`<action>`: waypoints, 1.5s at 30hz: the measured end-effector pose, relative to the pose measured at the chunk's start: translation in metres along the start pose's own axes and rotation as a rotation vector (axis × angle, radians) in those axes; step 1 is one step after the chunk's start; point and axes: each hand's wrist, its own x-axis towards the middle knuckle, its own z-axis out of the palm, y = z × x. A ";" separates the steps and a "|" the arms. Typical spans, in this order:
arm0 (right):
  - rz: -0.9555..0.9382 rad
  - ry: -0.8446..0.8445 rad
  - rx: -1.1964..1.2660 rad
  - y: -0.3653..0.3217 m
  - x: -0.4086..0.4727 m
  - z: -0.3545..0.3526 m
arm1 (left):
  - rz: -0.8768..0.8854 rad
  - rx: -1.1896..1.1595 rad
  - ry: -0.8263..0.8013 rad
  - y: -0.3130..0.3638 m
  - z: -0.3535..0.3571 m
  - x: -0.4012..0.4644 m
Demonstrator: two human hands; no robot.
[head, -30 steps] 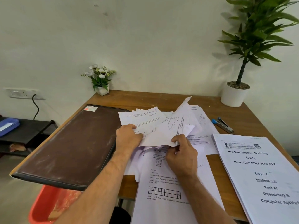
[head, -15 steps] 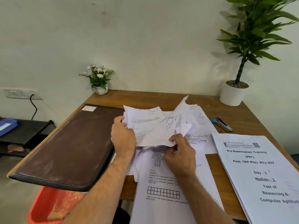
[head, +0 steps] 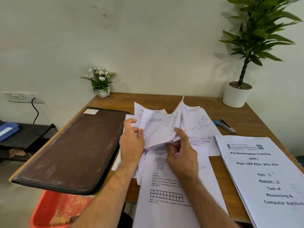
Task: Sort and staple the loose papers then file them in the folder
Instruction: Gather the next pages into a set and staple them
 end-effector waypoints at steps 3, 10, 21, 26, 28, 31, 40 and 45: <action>-0.022 0.012 0.044 0.000 0.000 0.000 | -0.017 0.019 0.038 -0.003 -0.001 0.001; -0.087 0.041 0.017 0.003 0.002 0.001 | 0.033 -0.037 -0.128 -0.003 0.002 0.003; -0.303 0.094 -0.243 0.012 0.001 0.010 | 0.118 -0.201 -0.609 0.008 -0.004 -0.011; -0.149 0.098 -0.184 0.013 0.002 0.010 | -0.060 -0.319 -0.646 0.009 -0.009 0.001; -0.115 0.082 -0.191 0.012 0.003 0.010 | -0.064 -0.262 -0.592 0.009 -0.009 0.006; -0.113 0.073 -0.189 0.010 0.003 0.011 | -0.088 -0.106 -0.366 0.001 -0.005 0.018; -0.152 0.097 -0.165 0.011 0.002 0.012 | -0.426 0.134 -0.148 -0.011 0.014 0.050; -0.153 0.106 -0.166 0.012 0.004 0.010 | -0.465 0.264 -0.142 0.003 0.015 0.051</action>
